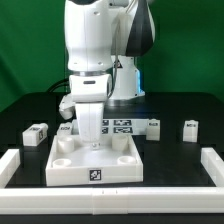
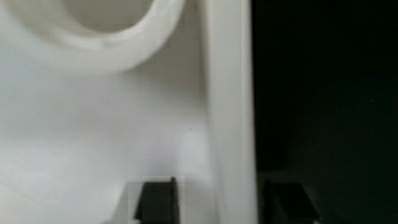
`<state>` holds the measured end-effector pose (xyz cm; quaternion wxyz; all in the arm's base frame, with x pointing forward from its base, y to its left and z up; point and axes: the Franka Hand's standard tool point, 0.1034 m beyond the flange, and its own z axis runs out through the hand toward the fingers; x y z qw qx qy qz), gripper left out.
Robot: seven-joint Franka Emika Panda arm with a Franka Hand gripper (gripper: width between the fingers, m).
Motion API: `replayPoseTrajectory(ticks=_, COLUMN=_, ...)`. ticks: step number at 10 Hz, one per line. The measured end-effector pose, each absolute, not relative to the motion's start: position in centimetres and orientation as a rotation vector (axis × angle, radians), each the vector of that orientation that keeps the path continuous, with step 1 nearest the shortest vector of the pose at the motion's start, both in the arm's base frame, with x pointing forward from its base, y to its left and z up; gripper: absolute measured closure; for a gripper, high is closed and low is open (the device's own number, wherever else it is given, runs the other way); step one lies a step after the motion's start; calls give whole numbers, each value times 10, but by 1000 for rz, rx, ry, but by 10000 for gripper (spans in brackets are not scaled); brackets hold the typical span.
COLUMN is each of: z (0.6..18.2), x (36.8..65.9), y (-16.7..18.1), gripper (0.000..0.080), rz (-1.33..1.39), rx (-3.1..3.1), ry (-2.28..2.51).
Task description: Assemble one leg
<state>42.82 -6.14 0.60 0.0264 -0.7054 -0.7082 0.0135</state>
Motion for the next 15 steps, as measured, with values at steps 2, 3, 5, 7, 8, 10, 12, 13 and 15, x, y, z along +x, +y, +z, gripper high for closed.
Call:
replayPoseTrajectory(ticks=2, z=7, x=430, y=-62, gripper=739, rz=32, rx=-2185, ry=-2193)
replayPoseTrajectory(ticks=3, z=7, x=430, y=-62, gripper=739, rz=32, rx=-2185, ry=-2193)
replayPoseTrajectory(ticks=5, z=7, x=430, y=-62, gripper=739, rz=32, rx=-2185, ry=-2193)
replayPoseTrajectory(ticks=7, z=7, x=430, y=-62, gripper=739, rz=32, rx=-2185, ry=-2193)
replayPoseTrajectory(ticks=8, z=7, x=430, y=-62, gripper=739, rz=32, rx=-2185, ry=-2193)
replayPoseTrajectory(ticks=10, z=7, x=431, y=-60, gripper=739, rz=31, rx=-2189, ry=-2189)
replayPoseTrajectory(ticks=12, z=9, x=444, y=-26, gripper=739, rz=14, rx=-2225, ry=-2158)
replayPoseTrajectory(ticks=13, z=8, x=450, y=-11, gripper=739, rz=7, rx=-2223, ry=-2161)
replayPoseTrajectory(ticks=15, z=8, x=463, y=9, gripper=739, rz=-7, rx=-2228, ry=-2149)
